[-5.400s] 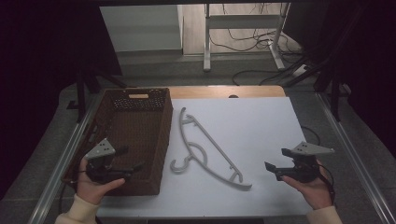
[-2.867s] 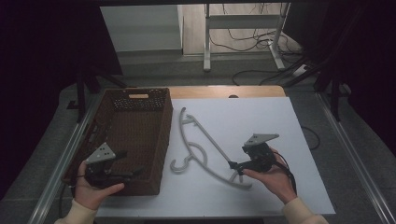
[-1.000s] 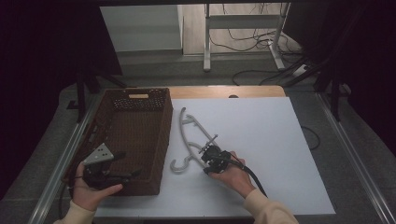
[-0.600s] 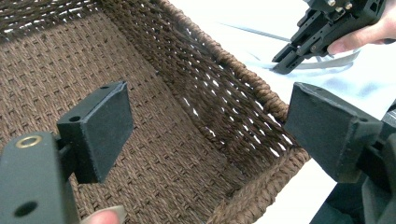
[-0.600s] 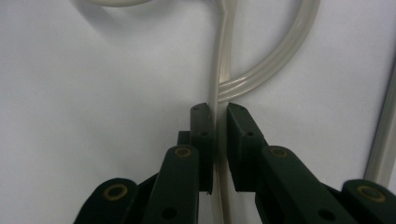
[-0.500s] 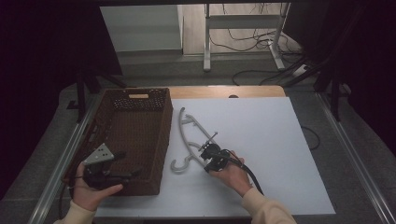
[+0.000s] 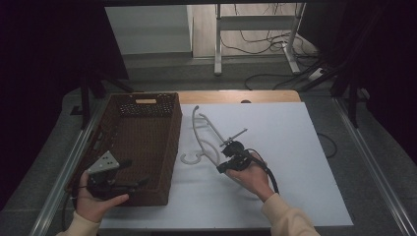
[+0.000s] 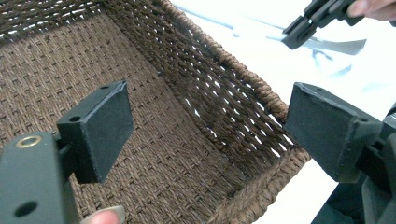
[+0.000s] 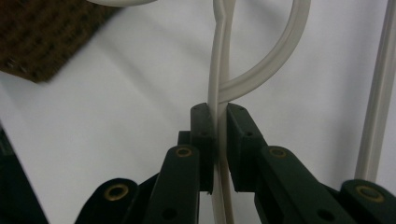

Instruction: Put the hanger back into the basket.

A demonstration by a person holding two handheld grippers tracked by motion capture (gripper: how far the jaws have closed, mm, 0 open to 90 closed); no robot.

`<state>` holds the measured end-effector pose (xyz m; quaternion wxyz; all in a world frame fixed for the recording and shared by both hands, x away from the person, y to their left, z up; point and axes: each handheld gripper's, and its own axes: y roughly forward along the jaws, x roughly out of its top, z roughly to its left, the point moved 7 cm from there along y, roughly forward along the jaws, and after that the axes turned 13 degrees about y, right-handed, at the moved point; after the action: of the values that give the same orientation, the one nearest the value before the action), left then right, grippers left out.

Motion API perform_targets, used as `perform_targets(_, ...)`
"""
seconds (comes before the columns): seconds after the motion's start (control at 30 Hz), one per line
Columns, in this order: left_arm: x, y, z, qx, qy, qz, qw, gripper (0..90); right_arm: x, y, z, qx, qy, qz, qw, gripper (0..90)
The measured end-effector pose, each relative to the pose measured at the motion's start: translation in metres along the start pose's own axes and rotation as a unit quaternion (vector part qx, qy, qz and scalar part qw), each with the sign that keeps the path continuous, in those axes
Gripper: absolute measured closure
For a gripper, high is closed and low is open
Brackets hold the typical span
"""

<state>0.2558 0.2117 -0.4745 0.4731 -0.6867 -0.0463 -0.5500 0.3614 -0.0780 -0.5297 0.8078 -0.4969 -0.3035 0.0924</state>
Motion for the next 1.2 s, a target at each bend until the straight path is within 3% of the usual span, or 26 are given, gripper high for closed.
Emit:
perform_targets(0.23, 0.001, 0.000, -0.001, 0.000, 0.002, -0.001, 1.0000, 14.8, 0.011, -0.030, -0.002, 0.035, 0.023, -0.053, 0.9977, 82.0)
perform_targets(0.43, 0.002, 0.001, -0.003, -0.002, 0.002, -0.001, 1.0000, 14.8, 0.016, -0.047, 0.001, 0.050, 0.027, -0.080, 0.9951, 82.0)
perform_targets(0.8, 0.006, 0.003, -0.006, -0.005, 0.004, -0.003, 1.0000, 14.9, 0.022, -0.063, 0.005, 0.075, 0.041, -0.114, 0.9898, 81.9)
perform_targets(1.2, 0.020, 0.012, -0.019, -0.025, 0.007, -0.008, 0.9996, 15.0, 0.026, -0.079, 0.010, 0.103, 0.058, -0.148, 0.9819, 81.9)
